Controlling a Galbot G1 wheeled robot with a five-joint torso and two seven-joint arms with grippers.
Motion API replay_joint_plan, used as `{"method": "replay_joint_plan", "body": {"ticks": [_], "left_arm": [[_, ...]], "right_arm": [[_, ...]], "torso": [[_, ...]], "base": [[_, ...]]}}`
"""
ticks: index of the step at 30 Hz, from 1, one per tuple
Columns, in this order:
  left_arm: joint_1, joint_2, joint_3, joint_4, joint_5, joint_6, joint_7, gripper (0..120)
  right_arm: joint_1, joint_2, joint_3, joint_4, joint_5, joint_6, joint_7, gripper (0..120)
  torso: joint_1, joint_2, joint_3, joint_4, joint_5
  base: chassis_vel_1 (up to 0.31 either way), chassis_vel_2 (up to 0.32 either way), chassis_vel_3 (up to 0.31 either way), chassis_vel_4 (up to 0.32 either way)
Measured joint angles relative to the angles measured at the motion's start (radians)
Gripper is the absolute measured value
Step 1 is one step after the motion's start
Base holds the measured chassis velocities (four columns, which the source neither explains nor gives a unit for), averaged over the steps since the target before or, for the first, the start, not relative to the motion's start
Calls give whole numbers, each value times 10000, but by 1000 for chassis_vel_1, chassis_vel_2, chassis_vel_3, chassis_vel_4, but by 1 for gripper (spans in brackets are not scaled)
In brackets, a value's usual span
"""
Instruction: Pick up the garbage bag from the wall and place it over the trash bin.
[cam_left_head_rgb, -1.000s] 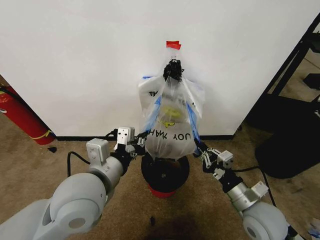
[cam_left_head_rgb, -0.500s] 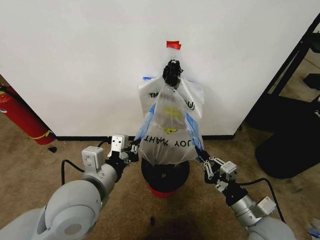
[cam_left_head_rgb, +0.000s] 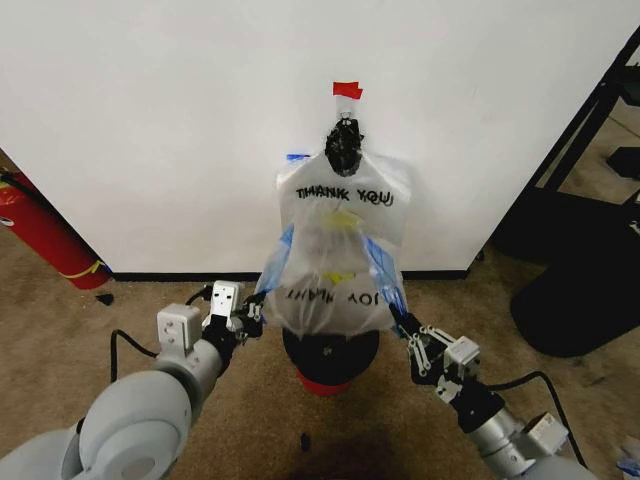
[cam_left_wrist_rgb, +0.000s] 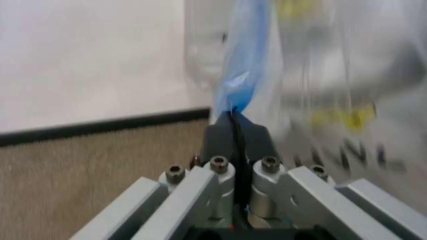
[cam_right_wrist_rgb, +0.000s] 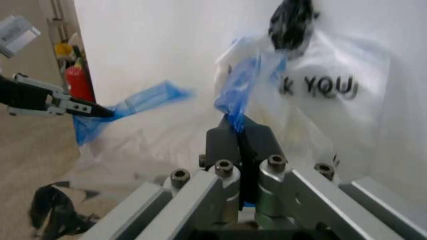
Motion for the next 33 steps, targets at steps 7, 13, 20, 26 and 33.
{"method": "replay_joint_plan", "body": {"ticks": [7, 13, 20, 26, 33], "left_arm": [[-561, 274, -275, 2, 738, -593, 485, 0], [-760, 580, -615, 3, 1536, -897, 1203, 0], [-867, 804, -1133, 2, 1641, -1135, 1467, 0], [-839, 843, -1321, 4, 1354, -1177, 1527, 0], [-515, 140, -843, 6, 1379, -1105, 1450, 0]], "right_arm": [[188, -83, 351, 640, 426, -103, 296, 0], [581, -328, 742, 1154, 1182, -496, 497, 0], [422, -575, 1337, 1501, 1890, -758, 502, 0], [532, -865, 1589, 1503, 2385, -980, 525, 0], [822, -327, 940, 1298, 2081, -979, 488, 0]], "torso": [[0, 0, 0, -2, 2], [0, 0, 1, 0, 2], [0, 0, 1, -2, 1], [0, 0, 1, 0, 1], [0, 0, 1, -1, 0]], "base": [[0, 0, 0, 0], [0, 0, 0, 0], [0, 0, 0, 0], [0, 0, 0, 0], [0, 0, 0, 0]]}}
